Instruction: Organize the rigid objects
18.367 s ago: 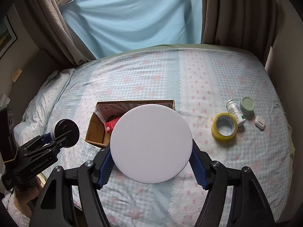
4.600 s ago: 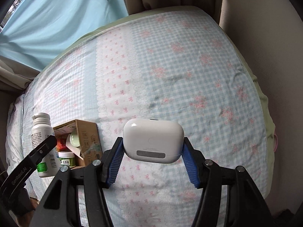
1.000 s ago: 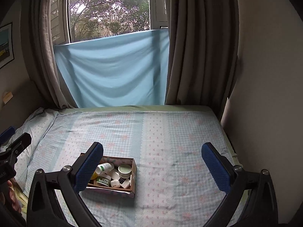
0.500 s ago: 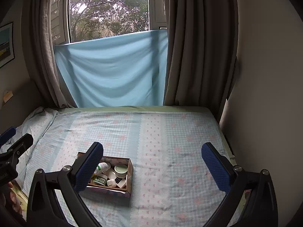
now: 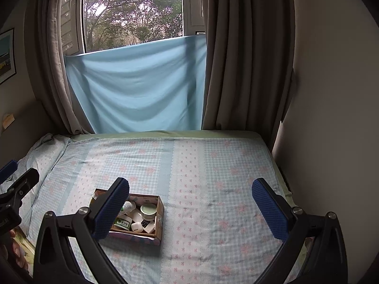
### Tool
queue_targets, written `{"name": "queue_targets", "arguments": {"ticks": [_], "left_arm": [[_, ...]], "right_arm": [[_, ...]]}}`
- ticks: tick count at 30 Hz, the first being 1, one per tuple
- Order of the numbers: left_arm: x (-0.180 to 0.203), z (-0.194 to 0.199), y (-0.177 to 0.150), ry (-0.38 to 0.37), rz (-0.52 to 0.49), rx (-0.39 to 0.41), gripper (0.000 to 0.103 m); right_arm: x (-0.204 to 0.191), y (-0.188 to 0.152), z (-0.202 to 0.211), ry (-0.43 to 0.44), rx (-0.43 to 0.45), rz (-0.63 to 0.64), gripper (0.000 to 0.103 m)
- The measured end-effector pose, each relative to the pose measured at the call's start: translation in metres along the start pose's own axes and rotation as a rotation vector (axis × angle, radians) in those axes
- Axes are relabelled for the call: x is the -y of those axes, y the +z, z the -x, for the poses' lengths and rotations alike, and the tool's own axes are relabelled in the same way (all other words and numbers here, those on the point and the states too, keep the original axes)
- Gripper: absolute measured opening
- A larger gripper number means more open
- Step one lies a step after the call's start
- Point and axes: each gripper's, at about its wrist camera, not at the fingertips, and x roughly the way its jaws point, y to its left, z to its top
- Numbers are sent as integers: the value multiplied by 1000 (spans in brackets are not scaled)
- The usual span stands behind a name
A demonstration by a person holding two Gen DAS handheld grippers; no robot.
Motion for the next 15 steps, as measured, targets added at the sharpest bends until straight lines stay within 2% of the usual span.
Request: {"name": "queue_targets", "arguments": {"ticks": [15], "left_arm": [[-5, 7, -2, -14, 4, 5, 103]], "right_arm": [[-4, 0, 7, -16, 6, -4, 103]]}}
